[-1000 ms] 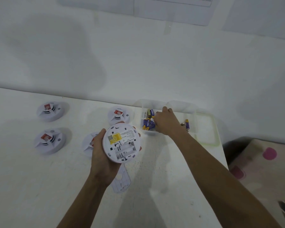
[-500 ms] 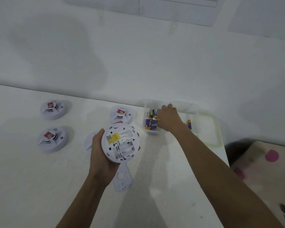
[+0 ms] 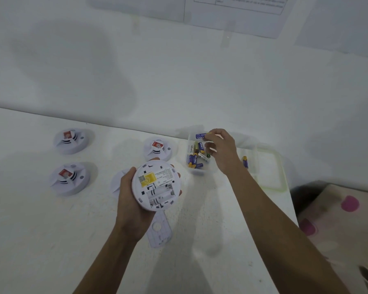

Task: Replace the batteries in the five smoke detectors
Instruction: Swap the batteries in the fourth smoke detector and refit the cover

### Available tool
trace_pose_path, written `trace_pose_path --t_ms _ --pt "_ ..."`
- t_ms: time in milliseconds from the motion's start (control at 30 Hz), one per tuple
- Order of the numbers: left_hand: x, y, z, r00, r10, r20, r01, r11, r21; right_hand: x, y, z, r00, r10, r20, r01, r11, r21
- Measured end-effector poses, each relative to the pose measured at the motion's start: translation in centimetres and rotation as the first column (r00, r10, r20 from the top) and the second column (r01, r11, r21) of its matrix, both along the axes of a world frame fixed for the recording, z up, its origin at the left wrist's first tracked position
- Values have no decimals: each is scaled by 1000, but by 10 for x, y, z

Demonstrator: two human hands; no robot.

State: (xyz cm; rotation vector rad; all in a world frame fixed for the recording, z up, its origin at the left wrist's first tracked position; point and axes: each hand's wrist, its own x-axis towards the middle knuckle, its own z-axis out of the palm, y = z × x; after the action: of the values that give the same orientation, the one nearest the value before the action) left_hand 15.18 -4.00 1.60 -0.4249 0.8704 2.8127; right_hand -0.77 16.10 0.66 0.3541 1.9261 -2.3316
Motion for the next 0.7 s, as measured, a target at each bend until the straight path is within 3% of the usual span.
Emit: trace_pose_path --t_ms 100,167,200,267,300,367,433,467,600,700 --pt "1 -2 -1 1000 7 1 -7 999 -32 3 -3 0 999 -32 32 38 981 -190" --pt "1 -2 -1 1000 11 4 -11 999 -45 4 -5 -3 999 -25 21 29 981 -193" --pt "1 -3 0 1000 14 6 -13 998 -56 3 -5 -6 1000 -4 12 6 995 -104" --pt "1 -4 -2 1000 22 10 -21 999 -46 2 -7 -10 996 85 -16 -78 962 260" --pt "1 -5 -4 1000 28 7 -27 999 -41 1 -7 -13 983 180 -29 -144 864 483" --pt "2 -7 -8 1000 28 9 -27 998 -51 -1 -8 -18 901 434 29 -269 505 820" --pt "2 -7 -6 1000 20 10 -19 999 -44 -3 -9 -23 788 585 194 -343 155 926" --pt "3 -7 -4 1000 14 9 -14 999 -42 -5 -9 -25 749 602 276 -380 49 924" --pt "5 -10 -1 1000 2 1 -2 1000 5 -14 -9 -27 671 634 386 -372 -162 914" --pt "6 -15 -2 1000 4 -22 -3 1000 6 -19 -13 -24 639 650 412 -349 -233 908"
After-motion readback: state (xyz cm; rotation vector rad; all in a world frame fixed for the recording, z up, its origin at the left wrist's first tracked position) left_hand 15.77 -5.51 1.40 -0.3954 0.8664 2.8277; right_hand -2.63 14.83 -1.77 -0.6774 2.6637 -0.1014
